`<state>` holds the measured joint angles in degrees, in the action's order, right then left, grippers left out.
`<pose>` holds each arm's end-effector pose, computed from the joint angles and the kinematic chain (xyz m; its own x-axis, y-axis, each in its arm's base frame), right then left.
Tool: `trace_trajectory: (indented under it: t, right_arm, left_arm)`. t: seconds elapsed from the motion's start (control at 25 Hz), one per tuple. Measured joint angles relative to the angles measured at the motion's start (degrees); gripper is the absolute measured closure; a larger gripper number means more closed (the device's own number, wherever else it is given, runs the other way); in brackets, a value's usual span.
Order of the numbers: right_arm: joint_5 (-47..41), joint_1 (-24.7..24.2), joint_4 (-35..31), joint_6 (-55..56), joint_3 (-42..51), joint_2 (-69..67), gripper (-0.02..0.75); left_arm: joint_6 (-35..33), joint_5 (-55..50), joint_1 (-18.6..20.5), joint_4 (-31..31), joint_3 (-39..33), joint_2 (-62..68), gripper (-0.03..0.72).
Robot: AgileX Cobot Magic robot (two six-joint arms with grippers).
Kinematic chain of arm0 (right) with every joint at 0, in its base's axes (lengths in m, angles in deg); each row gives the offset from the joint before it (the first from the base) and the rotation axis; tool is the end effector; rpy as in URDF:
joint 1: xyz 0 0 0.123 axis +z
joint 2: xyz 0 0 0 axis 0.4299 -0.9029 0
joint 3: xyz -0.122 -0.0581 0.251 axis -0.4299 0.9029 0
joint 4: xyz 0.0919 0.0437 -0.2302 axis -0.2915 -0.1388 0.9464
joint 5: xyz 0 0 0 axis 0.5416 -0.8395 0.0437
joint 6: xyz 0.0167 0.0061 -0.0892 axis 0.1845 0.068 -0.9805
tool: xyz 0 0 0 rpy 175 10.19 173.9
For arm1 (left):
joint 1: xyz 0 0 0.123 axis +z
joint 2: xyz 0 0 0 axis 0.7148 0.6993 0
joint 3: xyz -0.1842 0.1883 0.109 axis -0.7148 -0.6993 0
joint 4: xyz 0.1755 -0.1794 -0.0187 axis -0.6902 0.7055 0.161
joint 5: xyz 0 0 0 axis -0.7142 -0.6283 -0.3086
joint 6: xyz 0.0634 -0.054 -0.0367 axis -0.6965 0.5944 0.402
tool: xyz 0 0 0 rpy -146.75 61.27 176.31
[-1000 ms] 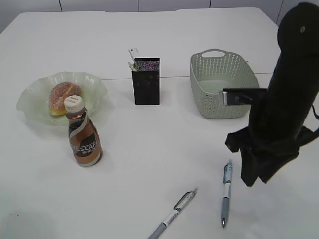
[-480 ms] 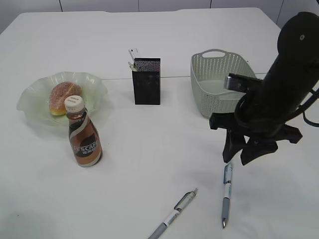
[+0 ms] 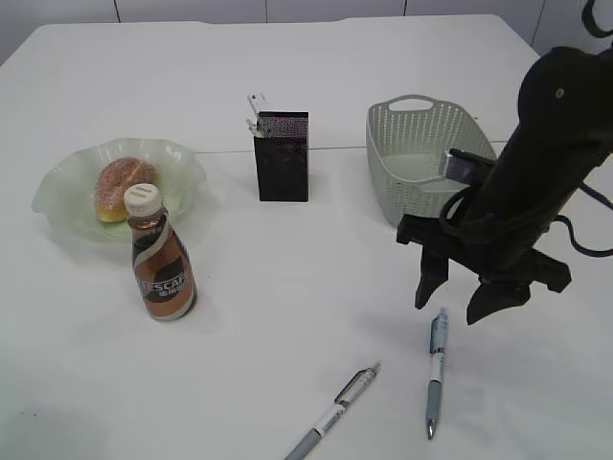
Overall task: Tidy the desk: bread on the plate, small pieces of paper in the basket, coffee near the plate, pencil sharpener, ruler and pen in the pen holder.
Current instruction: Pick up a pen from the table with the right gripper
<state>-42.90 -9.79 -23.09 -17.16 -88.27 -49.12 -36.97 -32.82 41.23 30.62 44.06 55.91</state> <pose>0.3211 0.1092 0.1871 -0.9655 0.2595 -0.0209 0.2464 0.9367 0.2490 0.2154 -0.0311 0.2488 -0.9374 -0.0625 -0.3427 0.0067 0.9804 -0.1971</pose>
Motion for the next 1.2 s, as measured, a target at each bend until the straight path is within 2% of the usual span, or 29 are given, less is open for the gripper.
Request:
trace_trajectory:
  t: [0.48,1.2]
  right_arm:
    - [0.38,0.00,2.64,2.68,0.00,-5.86,0.306]
    - [5.78,0.00,2.79,3.00,-0.07,-11.27,0.303]
  left_arm:
    - [0.00,-0.04,0.00,0.10,0.00,0.00,0.255]
    - [0.00,-0.04,0.00,0.10,0.00,0.00,0.255]
